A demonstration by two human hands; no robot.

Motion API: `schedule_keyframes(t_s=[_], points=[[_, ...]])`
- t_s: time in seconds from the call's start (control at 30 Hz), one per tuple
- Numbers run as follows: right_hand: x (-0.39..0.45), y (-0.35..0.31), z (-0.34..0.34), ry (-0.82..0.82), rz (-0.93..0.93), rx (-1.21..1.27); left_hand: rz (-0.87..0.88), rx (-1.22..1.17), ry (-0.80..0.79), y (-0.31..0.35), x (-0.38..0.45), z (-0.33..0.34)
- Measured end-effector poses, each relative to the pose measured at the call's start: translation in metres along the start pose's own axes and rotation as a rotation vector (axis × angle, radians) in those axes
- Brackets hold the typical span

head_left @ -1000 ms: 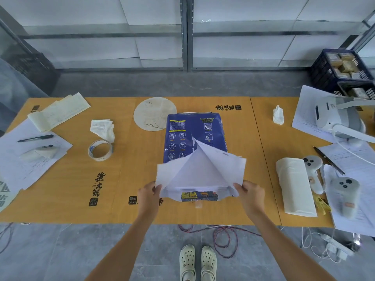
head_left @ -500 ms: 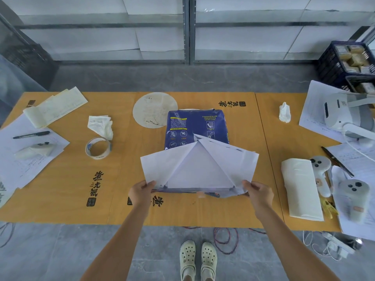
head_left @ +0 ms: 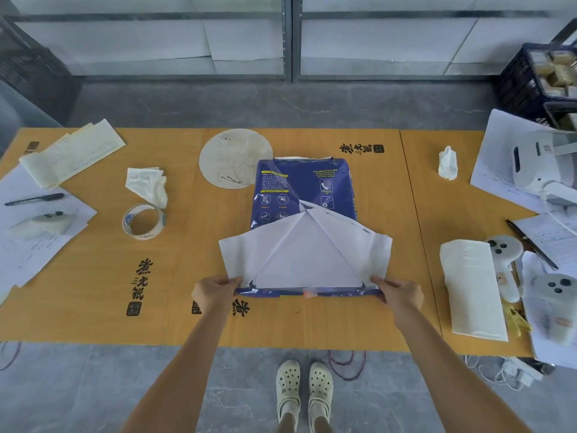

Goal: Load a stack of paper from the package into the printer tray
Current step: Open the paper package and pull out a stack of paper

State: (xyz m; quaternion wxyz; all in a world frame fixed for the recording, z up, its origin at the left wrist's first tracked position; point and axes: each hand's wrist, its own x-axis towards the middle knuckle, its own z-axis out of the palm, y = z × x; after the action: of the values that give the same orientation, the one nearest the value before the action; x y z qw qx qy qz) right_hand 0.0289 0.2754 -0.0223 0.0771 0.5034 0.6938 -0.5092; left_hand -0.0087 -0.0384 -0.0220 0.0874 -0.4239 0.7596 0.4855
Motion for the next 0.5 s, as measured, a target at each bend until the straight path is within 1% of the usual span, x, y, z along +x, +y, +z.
schedule_keyframes(t_s=[0.17,0.27,0.37,0.43,0.5], points=[[-0.003,-0.002,-0.002,-0.008,-0.057,-0.062,0.049,0.030,-0.016,0.002,0.000,-0.002],[-0.008,-0.006,-0.004,-0.009,-0.148,-0.167,0.116,0.075,-0.014,0.009,-0.003,-0.003],[-0.014,-0.012,-0.009,0.011,-0.216,-0.300,0.178,0.109,0.031,0.014,-0.007,-0.006],[-0.020,-0.015,-0.012,0.059,-0.251,-0.393,0.227,0.136,0.071,0.016,-0.009,-0.011],[-0.025,-0.018,-0.014,0.141,-0.319,-0.500,0.325,0.204,0.062,0.017,-0.012,-0.014]])
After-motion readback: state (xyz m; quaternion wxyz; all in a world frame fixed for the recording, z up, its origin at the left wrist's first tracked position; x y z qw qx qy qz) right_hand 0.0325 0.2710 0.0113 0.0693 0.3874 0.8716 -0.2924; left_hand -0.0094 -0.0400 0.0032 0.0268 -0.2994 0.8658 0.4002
